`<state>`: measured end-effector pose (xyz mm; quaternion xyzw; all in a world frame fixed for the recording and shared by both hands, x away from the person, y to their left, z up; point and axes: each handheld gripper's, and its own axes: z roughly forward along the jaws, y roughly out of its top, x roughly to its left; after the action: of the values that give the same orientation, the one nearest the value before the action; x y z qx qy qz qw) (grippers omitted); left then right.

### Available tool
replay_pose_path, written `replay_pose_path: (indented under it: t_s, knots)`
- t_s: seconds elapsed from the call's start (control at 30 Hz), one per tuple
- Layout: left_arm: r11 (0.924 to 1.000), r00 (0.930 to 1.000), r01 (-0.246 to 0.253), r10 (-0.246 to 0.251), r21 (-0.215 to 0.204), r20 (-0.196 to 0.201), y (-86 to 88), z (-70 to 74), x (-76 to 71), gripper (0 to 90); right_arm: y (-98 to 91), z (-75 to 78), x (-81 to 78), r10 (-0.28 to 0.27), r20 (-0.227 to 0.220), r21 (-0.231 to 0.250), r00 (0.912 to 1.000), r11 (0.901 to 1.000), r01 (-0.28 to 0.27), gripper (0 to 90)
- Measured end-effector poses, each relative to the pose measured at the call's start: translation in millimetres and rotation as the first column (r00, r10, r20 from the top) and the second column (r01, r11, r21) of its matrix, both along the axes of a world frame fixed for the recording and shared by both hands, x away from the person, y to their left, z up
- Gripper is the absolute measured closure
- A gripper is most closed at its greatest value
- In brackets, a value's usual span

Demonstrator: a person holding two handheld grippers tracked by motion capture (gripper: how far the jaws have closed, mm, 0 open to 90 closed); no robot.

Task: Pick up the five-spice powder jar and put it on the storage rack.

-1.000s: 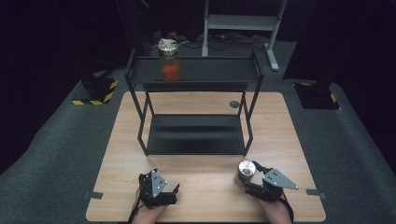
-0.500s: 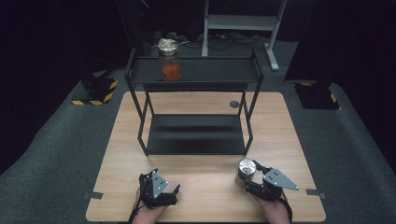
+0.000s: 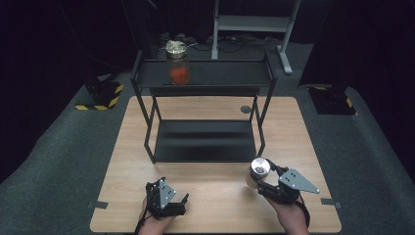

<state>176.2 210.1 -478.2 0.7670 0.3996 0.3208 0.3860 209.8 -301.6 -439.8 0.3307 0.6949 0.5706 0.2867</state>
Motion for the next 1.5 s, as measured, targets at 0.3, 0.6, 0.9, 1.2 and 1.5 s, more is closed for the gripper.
replay_pose_path:
  t_s: [0.3, 0.6, 0.9, 1.2, 1.5]
  knots:
    - [1.0000, 1.0000, 0.001, -0.001, -0.005, -0.002, 1.0, 0.1, 0.4, 1.1, 8.0, 14.1, 5.2, 0.009, 0.018, 0.019, 0.9998, 0.9998, -0.010, 33.7]
    - [1.0000, 1.0000, 0.002, -0.002, -0.009, -0.006, 1.9, 0.4, 1.1, 1.1, 15.1, 26.6, 12.8, 0.023, 0.031, 0.040, 0.9992, 0.9989, -0.024, 33.7]
    - [1.0000, 1.0000, 0.000, 0.000, -0.009, -0.005, 1.6, 0.3, 0.9, 1.1, 21.4, 44.8, 19.6, 0.026, 0.056, 0.050, 0.9981, 0.9983, -0.029, 33.8]
    - [0.9999, 1.0000, 0.000, 0.000, -0.012, -0.003, 2.0, -0.1, 0.4, 1.1, 25.9, 69.1, 25.3, 0.028, 0.083, 0.065, 0.9962, 0.9974, -0.033, 33.7]
    - [0.9999, 1.0000, 0.002, -0.002, -0.016, -0.004, 2.9, -0.1, 0.5, 1.1, 31.0, 90.4, 31.0, 0.030, 0.105, 0.072, 0.9940, 0.9967, -0.038, 33.7]
